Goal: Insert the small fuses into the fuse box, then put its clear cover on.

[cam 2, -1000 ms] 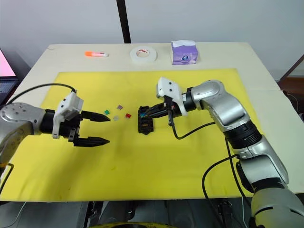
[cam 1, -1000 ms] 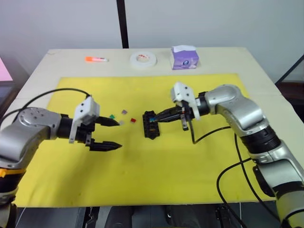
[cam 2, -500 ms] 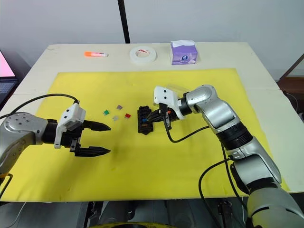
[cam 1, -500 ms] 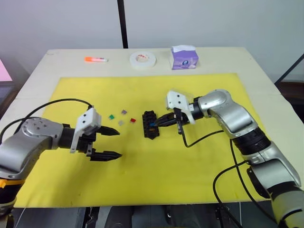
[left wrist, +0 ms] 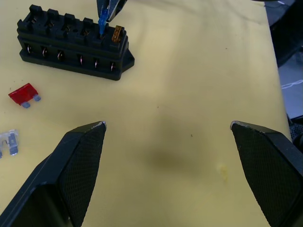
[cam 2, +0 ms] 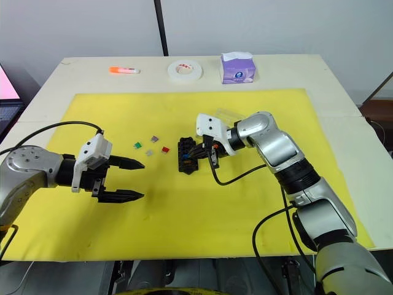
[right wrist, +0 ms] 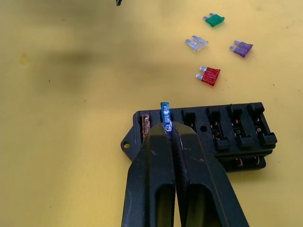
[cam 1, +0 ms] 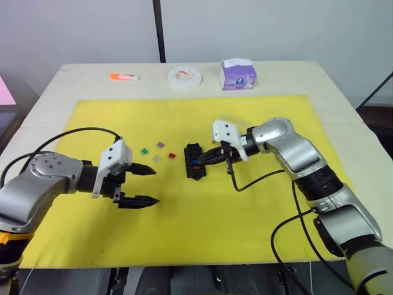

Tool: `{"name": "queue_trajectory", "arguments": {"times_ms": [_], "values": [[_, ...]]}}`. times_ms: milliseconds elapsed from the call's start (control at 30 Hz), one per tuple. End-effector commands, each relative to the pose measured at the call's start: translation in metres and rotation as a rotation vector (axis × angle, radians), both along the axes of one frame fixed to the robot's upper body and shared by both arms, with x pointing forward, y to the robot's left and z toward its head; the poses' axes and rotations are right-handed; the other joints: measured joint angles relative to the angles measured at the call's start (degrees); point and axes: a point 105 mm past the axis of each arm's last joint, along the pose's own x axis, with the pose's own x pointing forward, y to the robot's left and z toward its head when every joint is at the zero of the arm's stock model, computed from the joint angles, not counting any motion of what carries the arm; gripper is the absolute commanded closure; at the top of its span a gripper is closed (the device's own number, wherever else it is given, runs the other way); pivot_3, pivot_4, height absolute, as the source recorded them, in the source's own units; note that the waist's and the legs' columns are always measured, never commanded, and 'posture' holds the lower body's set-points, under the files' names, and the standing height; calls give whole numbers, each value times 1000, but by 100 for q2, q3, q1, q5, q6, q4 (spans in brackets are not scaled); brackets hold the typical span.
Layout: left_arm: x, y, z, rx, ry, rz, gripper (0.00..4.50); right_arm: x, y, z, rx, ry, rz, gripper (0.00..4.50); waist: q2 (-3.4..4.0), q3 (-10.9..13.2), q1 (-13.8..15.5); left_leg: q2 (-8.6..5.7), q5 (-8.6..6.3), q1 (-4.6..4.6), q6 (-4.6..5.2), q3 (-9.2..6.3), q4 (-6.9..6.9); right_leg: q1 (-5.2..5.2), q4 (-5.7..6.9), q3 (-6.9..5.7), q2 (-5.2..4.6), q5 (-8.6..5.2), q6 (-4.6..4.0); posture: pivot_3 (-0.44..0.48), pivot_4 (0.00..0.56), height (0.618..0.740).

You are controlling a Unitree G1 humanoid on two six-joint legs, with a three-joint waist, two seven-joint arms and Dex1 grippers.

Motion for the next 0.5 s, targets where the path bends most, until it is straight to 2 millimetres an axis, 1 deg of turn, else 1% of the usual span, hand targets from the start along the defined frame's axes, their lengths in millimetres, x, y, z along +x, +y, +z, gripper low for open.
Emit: {"name": "queue_trajectory", "arguments": {"times_ms": [33,500], "values": [[0,-3,6,4,-33,-14,72,2,1,10,16,-46,11,4500,0,0,0,0,0,0,0,0,0,0,0,0,0,0,0,0,150,740],[3,-2,3,1,-34,3,72,1,3,4,-10,-53,27,4500,0,0,0,0,0,0,0,0,0,0,1,0,0,0,0,0,150,740]]}}
